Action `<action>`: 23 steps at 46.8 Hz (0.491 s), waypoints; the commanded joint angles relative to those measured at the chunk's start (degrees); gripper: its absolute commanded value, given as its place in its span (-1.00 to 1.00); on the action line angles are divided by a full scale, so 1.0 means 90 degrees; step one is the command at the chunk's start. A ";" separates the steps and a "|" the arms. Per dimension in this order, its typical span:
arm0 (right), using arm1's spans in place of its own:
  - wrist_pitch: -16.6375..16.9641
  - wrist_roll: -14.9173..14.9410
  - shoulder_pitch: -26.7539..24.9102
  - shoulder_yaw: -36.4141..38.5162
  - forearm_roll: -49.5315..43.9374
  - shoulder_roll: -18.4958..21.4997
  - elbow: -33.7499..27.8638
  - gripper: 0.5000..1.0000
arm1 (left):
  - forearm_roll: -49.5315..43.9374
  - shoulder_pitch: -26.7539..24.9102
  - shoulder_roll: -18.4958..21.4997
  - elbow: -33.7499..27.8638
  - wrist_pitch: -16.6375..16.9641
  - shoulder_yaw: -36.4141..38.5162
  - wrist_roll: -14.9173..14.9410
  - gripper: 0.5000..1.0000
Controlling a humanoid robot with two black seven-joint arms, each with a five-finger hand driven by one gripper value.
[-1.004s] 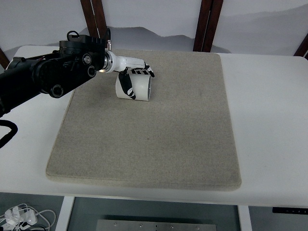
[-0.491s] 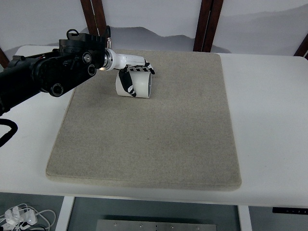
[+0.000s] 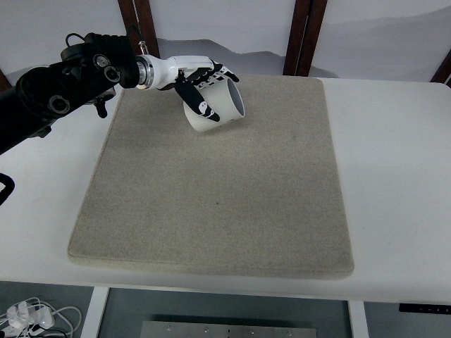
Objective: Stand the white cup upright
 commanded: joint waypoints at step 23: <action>0.0000 -0.0001 0.0000 0.0000 0.0000 0.0000 0.0000 0.81 | -0.1385 0.1493 0.0113 0.0467 -0.0961 -0.2008 -0.1184 -0.86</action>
